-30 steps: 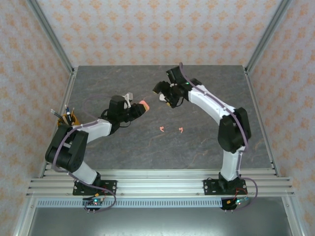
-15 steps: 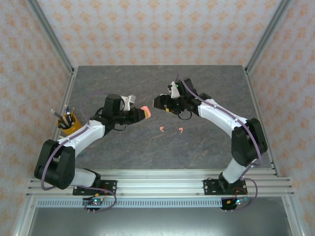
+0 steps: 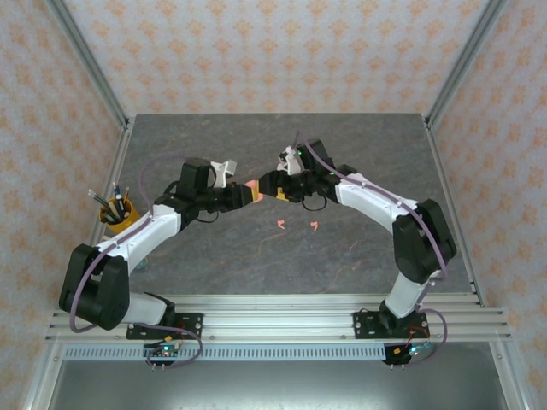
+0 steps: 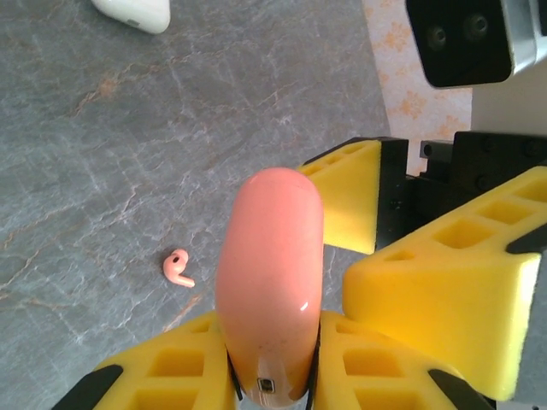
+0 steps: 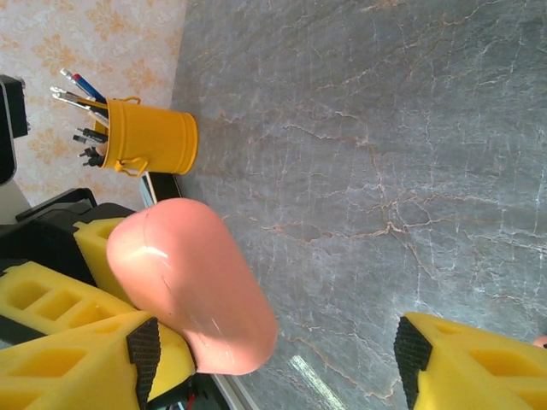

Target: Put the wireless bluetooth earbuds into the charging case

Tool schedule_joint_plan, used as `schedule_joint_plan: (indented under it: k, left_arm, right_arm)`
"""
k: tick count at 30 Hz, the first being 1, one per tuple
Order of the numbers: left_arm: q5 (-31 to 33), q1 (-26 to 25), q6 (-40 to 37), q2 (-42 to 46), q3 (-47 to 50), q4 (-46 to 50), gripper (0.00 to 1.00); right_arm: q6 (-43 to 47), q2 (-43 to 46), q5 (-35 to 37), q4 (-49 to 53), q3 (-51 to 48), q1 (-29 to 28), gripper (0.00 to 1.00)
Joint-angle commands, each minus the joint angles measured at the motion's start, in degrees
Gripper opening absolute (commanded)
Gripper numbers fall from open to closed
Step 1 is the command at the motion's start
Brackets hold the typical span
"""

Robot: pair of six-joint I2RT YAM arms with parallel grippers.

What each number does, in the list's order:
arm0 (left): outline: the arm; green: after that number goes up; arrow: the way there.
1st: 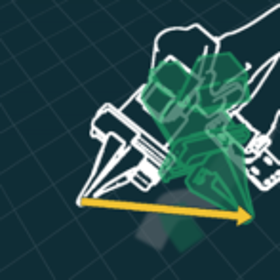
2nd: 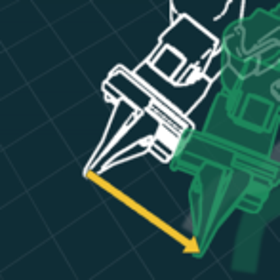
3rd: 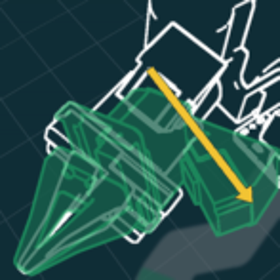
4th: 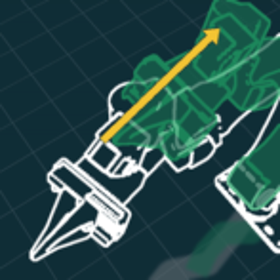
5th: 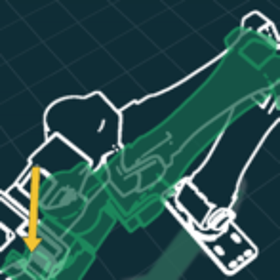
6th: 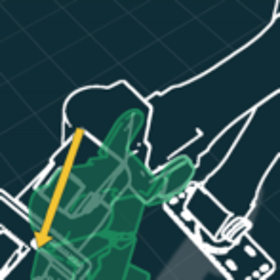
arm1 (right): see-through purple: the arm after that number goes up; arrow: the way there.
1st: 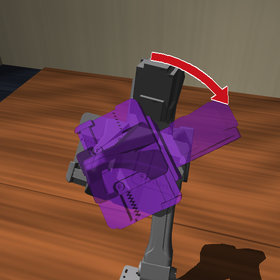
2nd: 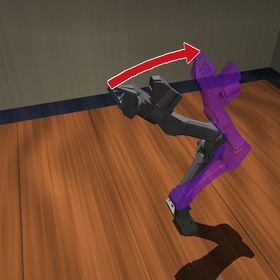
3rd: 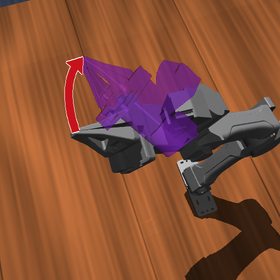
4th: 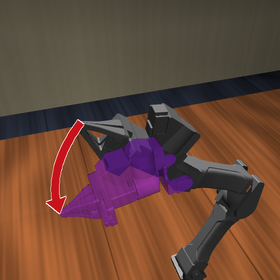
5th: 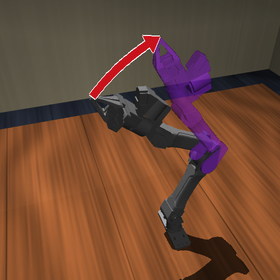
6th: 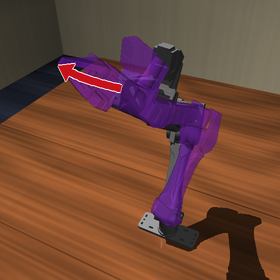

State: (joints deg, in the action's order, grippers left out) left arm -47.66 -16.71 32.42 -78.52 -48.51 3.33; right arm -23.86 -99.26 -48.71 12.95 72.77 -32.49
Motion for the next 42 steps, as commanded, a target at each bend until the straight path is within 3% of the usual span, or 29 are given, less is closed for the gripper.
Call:
schedule_joint_plan:
  k: [1,16,24,32,42]
  left_arm:
    - [-2.12,0.1,-1.49,0.06,-2.53,0.02,0.0]
    - [-3.23,0.01,-1.2,3.03,-3.56,0.39,0.0]
    - [-4.69,0.0,-1.27,1.47,-4.17,-0.28,0.0]
    - [-6.81,-0.55,-2.84,-0.52,-6.59,1.14,0.0]
    - [-7.79,-2.35,-3.99,-2.77,-9.13,2.2,0.0]
  right_arm:
    - [1.56,-1.62,0.59,-0.17,1.62,-0.38,0.72]
    - [0.26,-3.22,6.17,-1.34,-3.44,3.89,0.63]
    - [0.98,3.46,-0.24,-2.33,-6.73,4.36,0.6]
    - [1.32,5.54,-7.45,-4.74,-7.47,4.84,0.5]
    - [1.05,5.11,-9.34,-5.17,-5.28,5.24,0.44]
